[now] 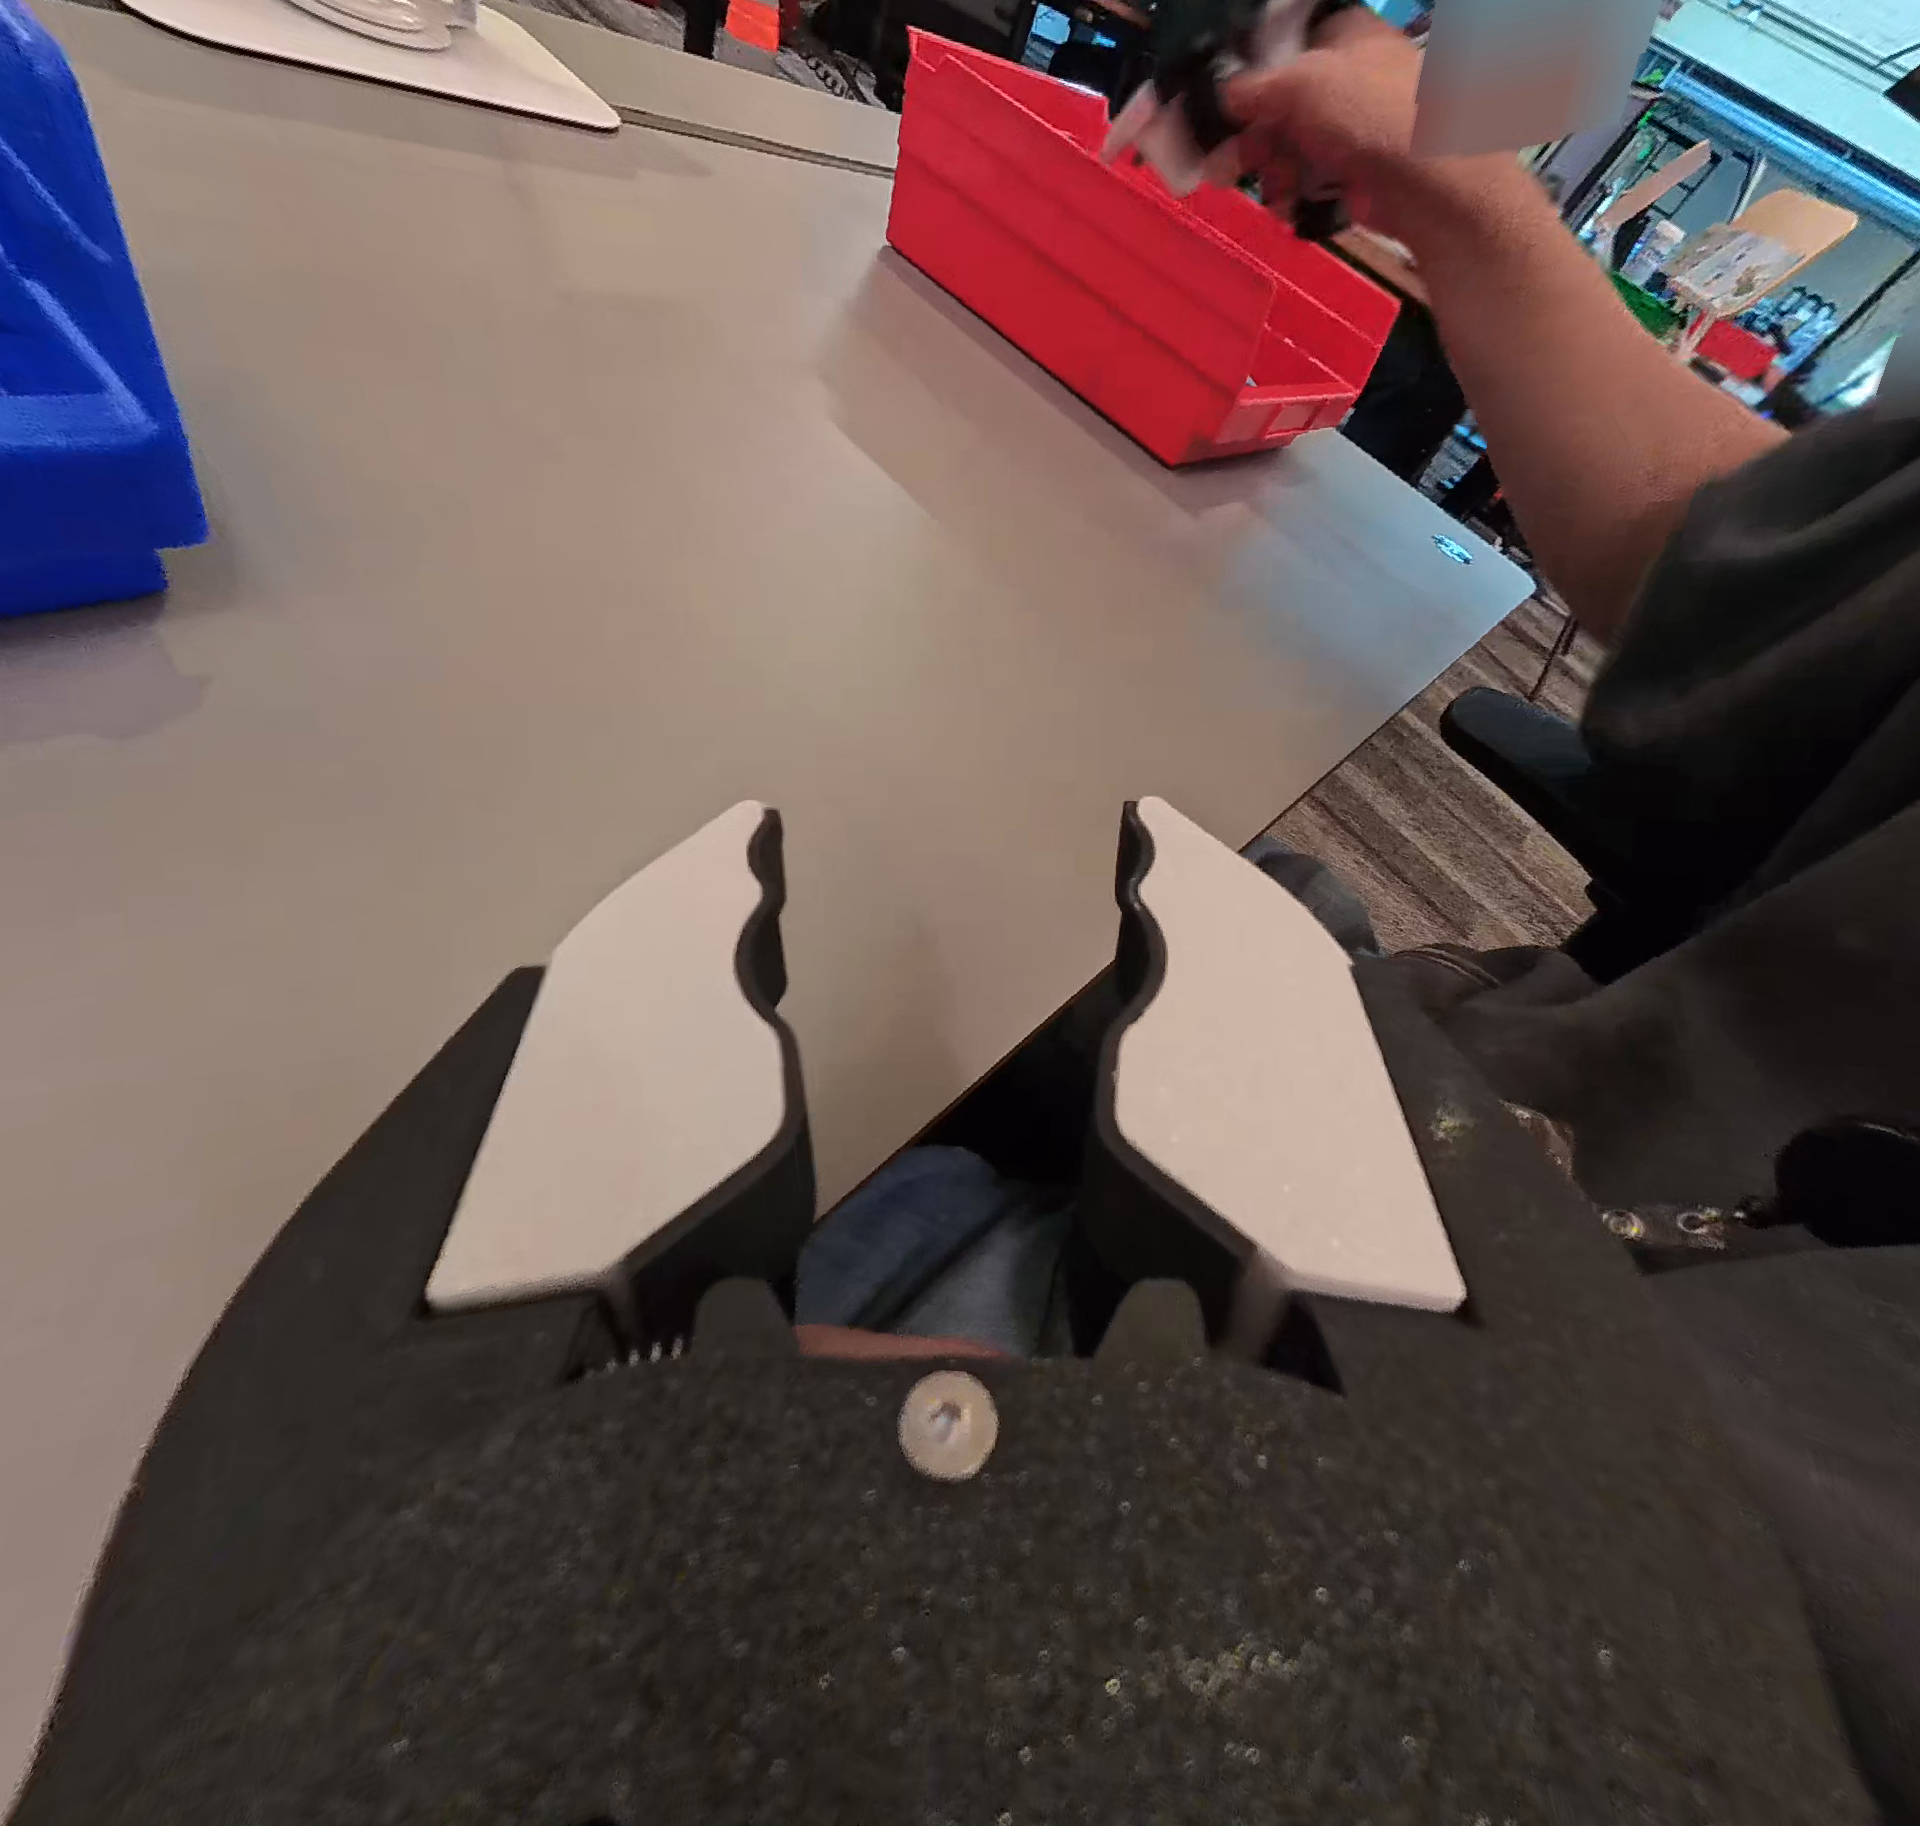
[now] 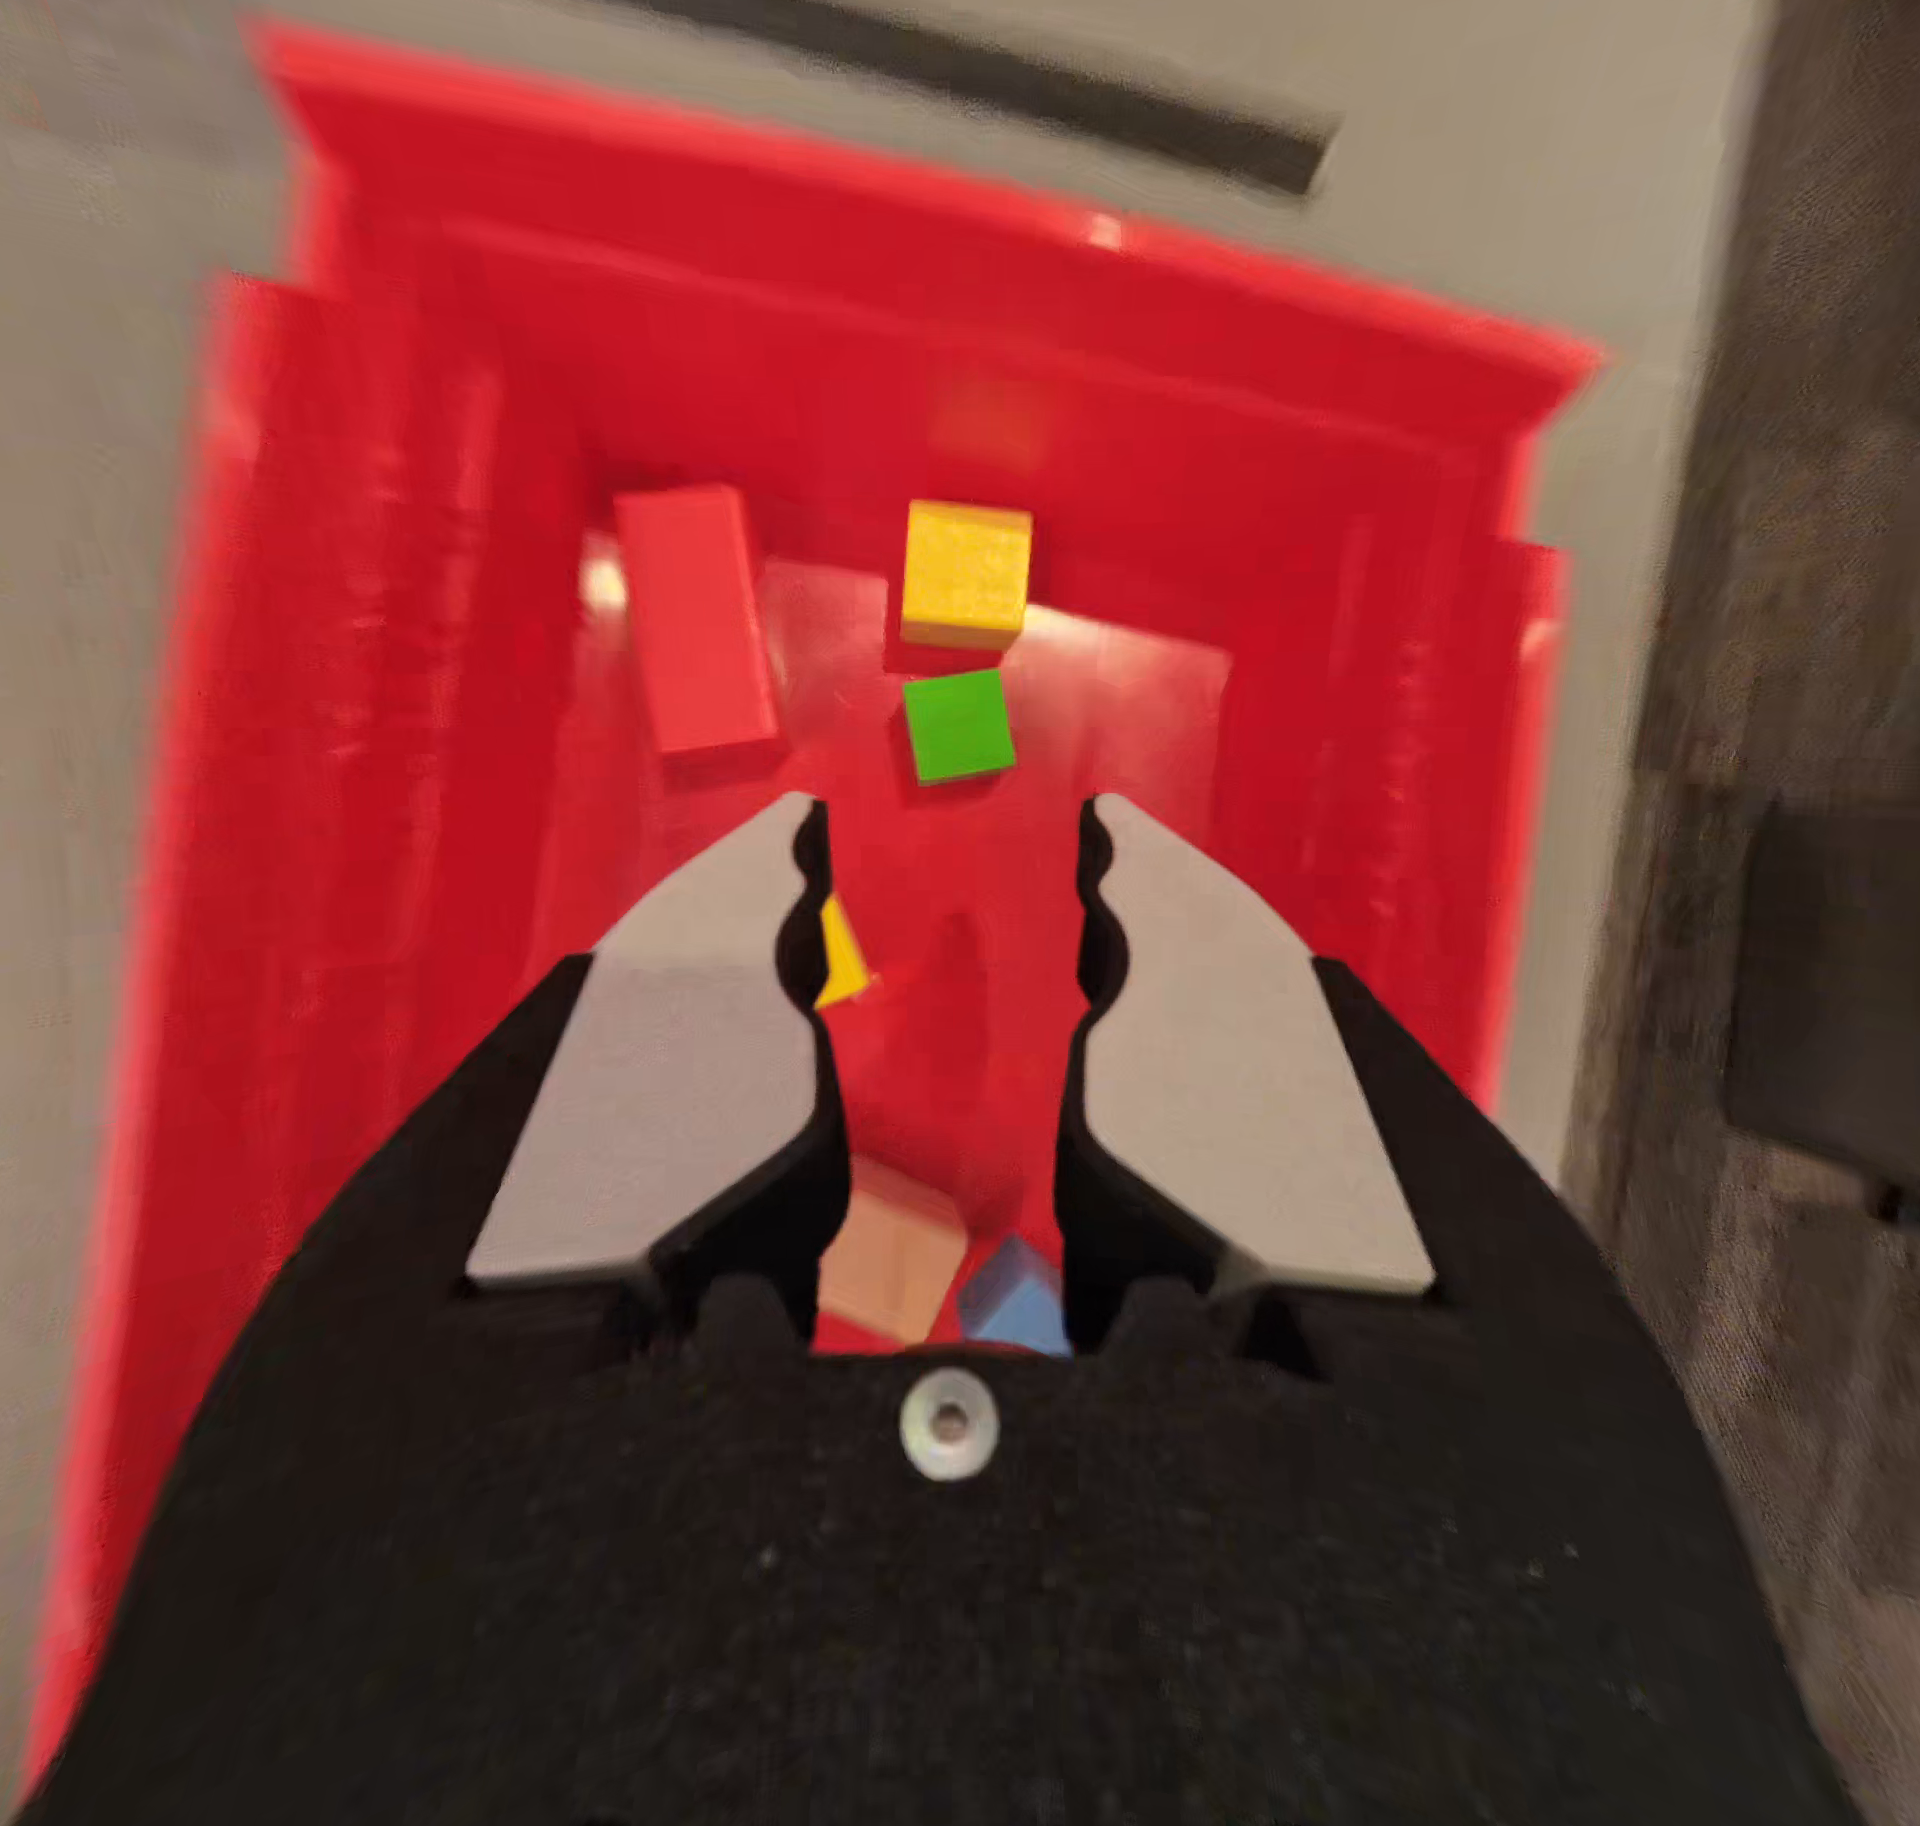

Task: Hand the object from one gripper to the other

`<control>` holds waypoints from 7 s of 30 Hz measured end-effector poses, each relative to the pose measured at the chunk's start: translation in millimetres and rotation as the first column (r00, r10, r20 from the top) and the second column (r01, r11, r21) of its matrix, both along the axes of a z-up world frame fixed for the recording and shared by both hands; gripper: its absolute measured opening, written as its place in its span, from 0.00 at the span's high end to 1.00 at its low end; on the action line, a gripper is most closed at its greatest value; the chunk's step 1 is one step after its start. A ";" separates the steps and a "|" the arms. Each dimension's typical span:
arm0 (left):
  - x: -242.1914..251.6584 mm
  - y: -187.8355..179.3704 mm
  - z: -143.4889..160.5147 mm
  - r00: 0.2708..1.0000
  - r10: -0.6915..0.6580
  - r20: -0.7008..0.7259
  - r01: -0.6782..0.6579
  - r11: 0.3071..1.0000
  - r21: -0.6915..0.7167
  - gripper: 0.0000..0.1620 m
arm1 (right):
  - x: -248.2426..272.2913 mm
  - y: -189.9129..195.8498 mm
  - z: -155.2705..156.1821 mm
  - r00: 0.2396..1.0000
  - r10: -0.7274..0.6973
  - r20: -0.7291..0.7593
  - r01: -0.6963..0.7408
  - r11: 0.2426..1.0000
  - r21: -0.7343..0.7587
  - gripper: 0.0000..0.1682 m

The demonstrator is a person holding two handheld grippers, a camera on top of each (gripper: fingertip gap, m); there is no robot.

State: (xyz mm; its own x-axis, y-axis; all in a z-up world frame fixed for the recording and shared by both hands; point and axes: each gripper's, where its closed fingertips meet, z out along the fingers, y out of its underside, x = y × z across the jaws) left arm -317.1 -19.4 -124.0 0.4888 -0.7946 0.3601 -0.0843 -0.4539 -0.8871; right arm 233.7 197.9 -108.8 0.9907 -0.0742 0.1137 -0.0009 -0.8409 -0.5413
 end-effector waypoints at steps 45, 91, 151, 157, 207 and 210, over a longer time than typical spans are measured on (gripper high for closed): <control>-147.9 234.0 -41.7 0.472 -0.032 -0.881 -0.610 0.709 -0.352 0.74 | -266.3 -195.1 1.2 0.667 0.621 -0.412 -0.226 0.695 0.682 0.76; 61.0 199.5 123.5 0.911 -0.279 0.302 0.406 0.734 -0.545 0.79 | -307.3 -139.0 62.3 0.617 0.787 -0.027 -0.491 0.411 0.768 0.73; 58.2 -28.4 -8.5 0.936 -0.274 0.220 0.345 0.838 -0.423 0.75 | 36.5 -101.8 -41.1 0.809 0.552 0.204 -0.257 0.644 -0.721 0.69; 42.4 -7.8 -1.9 0.974 -0.171 0.146 0.210 0.925 -0.316 0.75 | -87.1 -110.0 42.3 0.884 0.392 0.253 -0.423 0.903 0.078 0.68; -179.4 238.0 -48.7 0.337 0.184 -0.923 -0.837 0.508 -0.204 0.76 | -264.2 -206.9 -18.6 0.839 0.538 -0.079 -0.400 0.709 0.580 0.65; -173.2 237.6 -50.4 0.349 0.147 -0.926 -0.826 0.515 -0.229 0.82 | -265.3 -207.5 -18.1 0.837 0.542 -0.075 -0.406 0.708 0.578 0.65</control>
State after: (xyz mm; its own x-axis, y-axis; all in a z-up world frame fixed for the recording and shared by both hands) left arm -490.3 218.3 -174.4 0.9862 -0.0336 -0.1619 -0.0479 -0.9952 -0.0853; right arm -31.6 -9.6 -127.0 0.9013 0.4325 -0.0246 0.1429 -0.3505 -0.9256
